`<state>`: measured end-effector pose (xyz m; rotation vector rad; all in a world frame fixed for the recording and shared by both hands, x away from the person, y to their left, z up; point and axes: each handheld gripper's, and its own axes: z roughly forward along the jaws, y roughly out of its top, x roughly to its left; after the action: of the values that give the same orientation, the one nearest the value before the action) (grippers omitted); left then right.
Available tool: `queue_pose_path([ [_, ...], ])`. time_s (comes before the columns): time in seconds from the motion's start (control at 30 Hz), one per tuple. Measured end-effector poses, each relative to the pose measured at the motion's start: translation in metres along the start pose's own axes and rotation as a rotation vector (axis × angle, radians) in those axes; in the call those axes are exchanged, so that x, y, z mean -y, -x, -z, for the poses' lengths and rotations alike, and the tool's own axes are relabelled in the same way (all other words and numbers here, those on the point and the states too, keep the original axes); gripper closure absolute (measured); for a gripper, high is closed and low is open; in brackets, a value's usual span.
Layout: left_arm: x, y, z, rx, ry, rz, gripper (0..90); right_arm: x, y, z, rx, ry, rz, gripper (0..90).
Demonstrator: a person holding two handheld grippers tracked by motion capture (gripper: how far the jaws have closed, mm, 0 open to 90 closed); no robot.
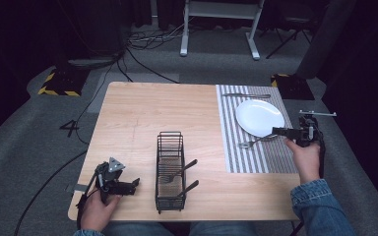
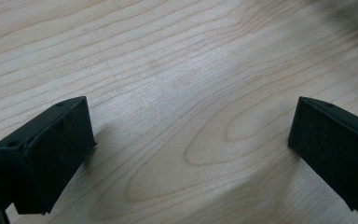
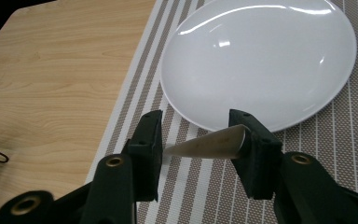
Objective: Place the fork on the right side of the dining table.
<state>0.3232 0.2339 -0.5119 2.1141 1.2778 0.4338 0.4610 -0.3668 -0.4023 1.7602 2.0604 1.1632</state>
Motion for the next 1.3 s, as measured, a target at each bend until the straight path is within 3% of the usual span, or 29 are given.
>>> queue_pose_path([
  [0.57, 0.000, 0.000, 0.000, 0.001, -0.001, 0.000, 0.2, 0.025, 0.031, -0.008, 0.018, -0.047, -0.065, 52.7],
  [1.3, 0.000, 0.000, 0.000, 0.000, 0.001, 0.000, 0.2, 0.048, 0.055, -0.016, 0.030, -0.086, -0.128, 51.6],
])
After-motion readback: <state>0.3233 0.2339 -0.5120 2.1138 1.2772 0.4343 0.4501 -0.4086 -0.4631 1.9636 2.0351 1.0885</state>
